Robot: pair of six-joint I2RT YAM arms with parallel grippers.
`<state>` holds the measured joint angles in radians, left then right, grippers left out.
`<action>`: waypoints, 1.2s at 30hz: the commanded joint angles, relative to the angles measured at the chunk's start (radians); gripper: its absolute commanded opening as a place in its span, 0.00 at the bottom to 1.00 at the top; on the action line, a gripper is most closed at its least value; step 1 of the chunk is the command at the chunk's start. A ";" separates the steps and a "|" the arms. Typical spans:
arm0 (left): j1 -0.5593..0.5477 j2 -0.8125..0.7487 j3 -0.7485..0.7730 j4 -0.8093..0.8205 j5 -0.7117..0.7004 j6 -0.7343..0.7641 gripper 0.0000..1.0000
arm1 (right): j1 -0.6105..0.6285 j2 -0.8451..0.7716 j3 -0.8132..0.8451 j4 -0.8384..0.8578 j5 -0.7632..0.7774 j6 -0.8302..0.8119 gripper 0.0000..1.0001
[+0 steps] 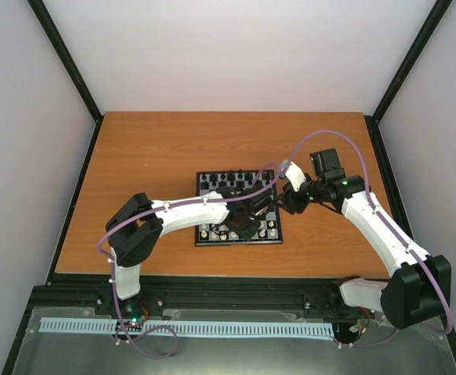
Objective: Set up the chess pieces on the board
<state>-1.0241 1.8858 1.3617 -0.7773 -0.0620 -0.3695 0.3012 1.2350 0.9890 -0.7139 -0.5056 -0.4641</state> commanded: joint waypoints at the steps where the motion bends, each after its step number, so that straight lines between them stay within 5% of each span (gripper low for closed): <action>1: -0.007 0.021 0.046 -0.021 -0.027 0.004 0.18 | -0.008 -0.001 -0.006 0.004 -0.010 -0.010 0.61; 18: -0.007 -0.075 0.075 -0.024 0.014 -0.002 0.36 | -0.024 -0.013 0.026 -0.007 0.046 -0.071 0.60; 31: 0.019 -0.345 0.191 -0.236 -0.165 0.078 0.44 | -0.055 0.092 0.027 -0.056 0.118 -0.597 0.51; 36: 0.047 -0.504 0.035 -0.031 -0.282 0.153 0.50 | -0.007 0.245 0.081 -0.054 0.189 -0.666 0.45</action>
<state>-1.0042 1.4879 1.4914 -0.9195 -0.2420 -0.2874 0.2588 1.3876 1.0363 -0.7616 -0.3740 -0.9966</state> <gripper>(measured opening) 0.481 0.462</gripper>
